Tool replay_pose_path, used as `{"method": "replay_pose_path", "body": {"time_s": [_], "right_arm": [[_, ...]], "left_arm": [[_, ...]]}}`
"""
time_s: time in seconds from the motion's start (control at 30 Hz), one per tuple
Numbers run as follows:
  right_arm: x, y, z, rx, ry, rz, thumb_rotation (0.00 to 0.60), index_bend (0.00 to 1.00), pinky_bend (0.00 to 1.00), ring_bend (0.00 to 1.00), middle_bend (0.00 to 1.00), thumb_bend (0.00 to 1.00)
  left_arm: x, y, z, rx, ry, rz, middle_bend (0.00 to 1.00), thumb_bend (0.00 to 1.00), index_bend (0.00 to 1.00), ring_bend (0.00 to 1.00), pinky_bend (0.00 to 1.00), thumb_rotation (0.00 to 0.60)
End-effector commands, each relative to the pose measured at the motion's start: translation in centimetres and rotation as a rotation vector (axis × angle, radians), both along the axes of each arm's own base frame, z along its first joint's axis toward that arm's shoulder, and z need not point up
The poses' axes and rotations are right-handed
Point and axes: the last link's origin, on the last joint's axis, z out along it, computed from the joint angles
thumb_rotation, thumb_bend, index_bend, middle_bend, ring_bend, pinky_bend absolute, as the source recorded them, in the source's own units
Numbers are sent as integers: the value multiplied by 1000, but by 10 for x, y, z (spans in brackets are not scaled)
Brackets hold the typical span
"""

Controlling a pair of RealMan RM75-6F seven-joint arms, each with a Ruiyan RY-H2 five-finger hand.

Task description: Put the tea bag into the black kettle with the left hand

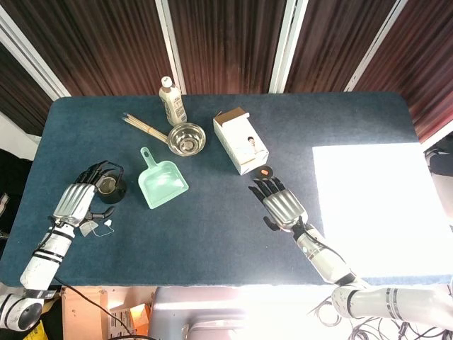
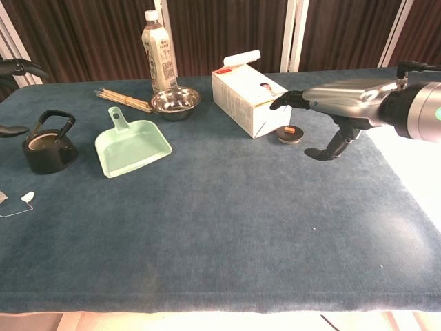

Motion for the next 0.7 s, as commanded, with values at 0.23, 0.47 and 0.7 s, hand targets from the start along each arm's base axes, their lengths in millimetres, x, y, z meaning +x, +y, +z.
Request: {"method": "replay_pose_path", "body": {"time_s": [0.23,0.47,0.7], "right_arm": [[0,14,12,1,-23,35,600,0,0,0,0,360],[-36,55,48,13,-101,8,600,0,0,0,0,360],[-76,95,77,2,-124,57,600,0,0,0,0,360]], "left_arm": [[6,-22,-2,-11,14,-56,92,266,166,113,338,600],[-23,-63,-12,15,111,24,752,278,215,854,993,600],[-64,-69,-25,39,187,237,955,365,417,1000,1000,600]]}}
